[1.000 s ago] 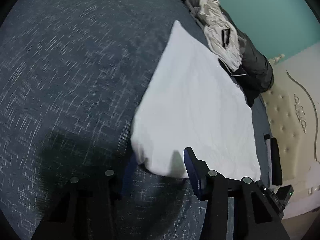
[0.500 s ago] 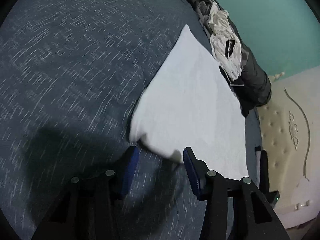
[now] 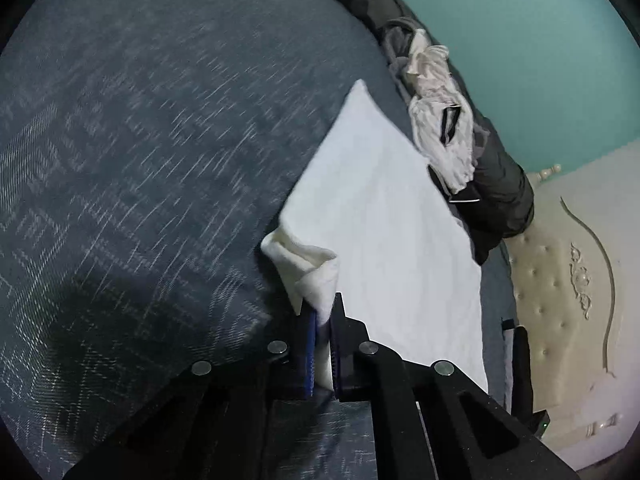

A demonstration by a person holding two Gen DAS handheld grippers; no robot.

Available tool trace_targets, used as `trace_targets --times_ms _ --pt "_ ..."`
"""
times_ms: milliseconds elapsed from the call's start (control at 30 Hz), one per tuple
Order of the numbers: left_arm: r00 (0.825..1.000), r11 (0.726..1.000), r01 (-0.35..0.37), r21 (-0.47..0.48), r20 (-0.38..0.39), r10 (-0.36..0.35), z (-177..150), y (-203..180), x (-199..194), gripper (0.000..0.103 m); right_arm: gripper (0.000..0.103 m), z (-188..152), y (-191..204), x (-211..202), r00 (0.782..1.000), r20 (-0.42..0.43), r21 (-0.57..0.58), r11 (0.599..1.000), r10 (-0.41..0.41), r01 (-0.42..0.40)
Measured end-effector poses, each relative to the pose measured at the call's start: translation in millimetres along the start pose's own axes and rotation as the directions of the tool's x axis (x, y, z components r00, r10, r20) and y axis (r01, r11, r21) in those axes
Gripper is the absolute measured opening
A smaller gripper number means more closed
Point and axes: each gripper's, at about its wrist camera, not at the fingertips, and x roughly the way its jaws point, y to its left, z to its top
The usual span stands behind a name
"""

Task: Fold clothes

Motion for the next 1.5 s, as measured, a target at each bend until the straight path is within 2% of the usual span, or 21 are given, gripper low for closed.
trace_targets --times_ms 233,400,533,700,800,900,1067,1100,1133,1167,1233,1267,1333,1400,1433,1500 --pt "0.998 0.993 0.052 0.104 0.033 -0.056 9 -49 -8 0.005 0.011 5 0 -9 0.999 0.013 0.001 1.000 0.029 -0.029" --pt "0.995 0.974 0.103 0.203 -0.008 -0.103 15 -115 8 0.005 0.011 10 -4 -18 0.999 0.027 0.009 0.999 0.045 -0.045" --pt "0.989 0.939 0.149 0.310 -0.062 -0.136 11 -189 30 0.005 0.011 15 -10 -28 0.998 0.047 0.013 0.999 0.050 -0.051" --pt "0.963 0.865 0.251 0.435 -0.199 -0.179 -34 -288 69 0.005 0.011 22 -21 -39 0.996 0.064 0.023 0.998 0.059 -0.061" --pt "0.940 0.811 0.287 0.510 -0.314 -0.135 -85 -333 111 0.005 0.011 24 -31 -45 0.996 0.070 0.048 0.997 0.061 -0.064" --pt "0.906 0.770 0.294 0.566 -0.421 -0.036 -142 -352 158 0.005 0.011 26 -40 -53 0.996 0.081 0.066 0.996 0.049 -0.055" --pt "0.869 0.749 0.272 0.605 -0.489 0.080 -183 -339 189 0.007 0.010 31 -51 -60 0.996 0.085 0.091 0.995 0.036 -0.044" --pt "0.860 0.744 0.268 0.612 -0.500 0.101 -190 -335 195 0.012 0.010 31 -51 -59 0.996 0.079 0.089 0.995 0.040 -0.047" --pt "0.861 0.739 0.266 0.619 -0.498 0.107 -191 -334 193 0.018 0.010 31 -50 -58 0.996 0.072 0.085 0.995 0.046 -0.052" --pt "0.869 0.732 0.266 0.627 -0.485 0.099 -187 -334 184 0.021 0.010 31 -49 -57 0.997 0.065 0.081 0.995 0.052 -0.057" --pt "0.886 0.722 0.264 0.639 -0.457 0.080 -178 -333 166 0.042 0.010 31 -46 -55 0.997 0.051 0.072 0.995 0.063 -0.067" --pt "0.895 0.722 0.260 0.641 -0.440 0.070 -172 -329 155 0.046 0.011 32 -44 -53 0.997 0.045 0.065 0.995 0.067 -0.070" --pt "0.912 0.741 0.227 0.632 -0.406 0.067 -155 -312 140 0.048 0.014 33 -37 -48 0.997 0.034 0.048 0.996 0.071 -0.072" --pt "0.926 0.766 0.187 0.615 -0.370 0.071 -139 -292 127 0.048 0.023 35 -31 -45 0.997 0.027 0.035 0.996 0.077 -0.078" --pt "0.933 0.777 0.167 0.606 -0.352 0.073 -130 -282 121 0.048 0.032 35 -28 -43 0.997 0.025 0.029 0.997 0.077 -0.077" --pt "0.946 0.800 0.128 0.586 -0.315 0.079 -113 -261 108 0.048 0.035 37 -22 -40 0.997 0.021 0.015 0.997 0.076 -0.076"
